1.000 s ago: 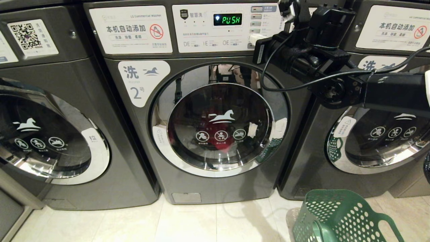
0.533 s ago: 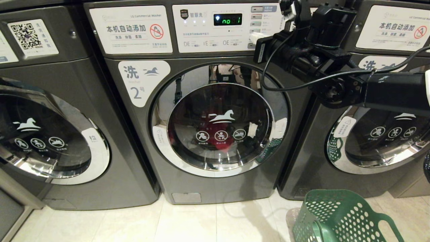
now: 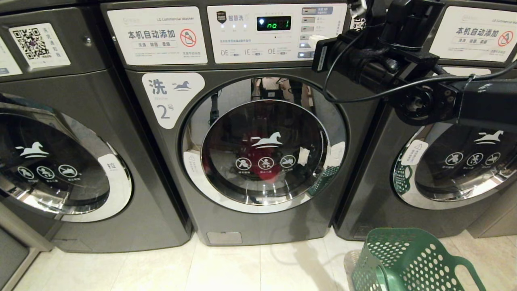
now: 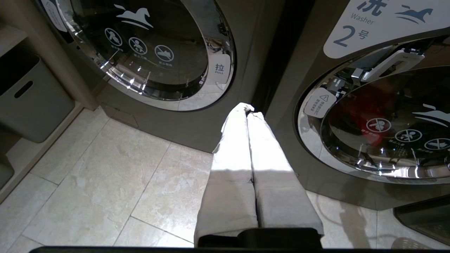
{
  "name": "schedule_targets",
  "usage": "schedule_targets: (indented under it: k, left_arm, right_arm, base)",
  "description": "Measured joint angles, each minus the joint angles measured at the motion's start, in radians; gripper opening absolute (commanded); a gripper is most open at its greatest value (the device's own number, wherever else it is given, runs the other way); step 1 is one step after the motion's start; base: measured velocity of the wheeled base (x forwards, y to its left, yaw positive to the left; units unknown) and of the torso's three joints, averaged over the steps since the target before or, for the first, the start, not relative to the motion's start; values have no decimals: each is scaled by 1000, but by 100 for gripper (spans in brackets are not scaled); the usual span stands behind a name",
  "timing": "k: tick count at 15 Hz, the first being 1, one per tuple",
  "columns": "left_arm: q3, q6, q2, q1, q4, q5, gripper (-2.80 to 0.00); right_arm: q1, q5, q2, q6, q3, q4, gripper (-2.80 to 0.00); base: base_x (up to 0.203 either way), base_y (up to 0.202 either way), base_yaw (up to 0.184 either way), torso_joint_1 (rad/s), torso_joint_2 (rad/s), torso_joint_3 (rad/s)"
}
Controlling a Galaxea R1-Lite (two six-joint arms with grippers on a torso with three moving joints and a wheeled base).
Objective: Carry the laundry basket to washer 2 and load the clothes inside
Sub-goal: Press the washing machine switch
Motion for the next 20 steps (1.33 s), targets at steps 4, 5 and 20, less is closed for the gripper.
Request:
schedule_targets:
  k: [4, 5, 20]
  left_arm:
    - [2, 0, -1, 0, 0, 0, -280]
    - [2, 0, -1, 0, 0, 0, -280]
    - [3, -2, -6, 0, 0, -2, -280]
  right_arm:
    - [17, 1, -7, 0, 42, 1, -280]
    - [21, 2, -5, 0, 47, 1, -280]
    - [6, 1, 65, -2, -28, -11, -280]
  base:
    - [0, 0, 0, 0, 0, 0]
    - [0, 0, 0, 0, 0, 0]
    - [0, 0, 0, 0, 0, 0]
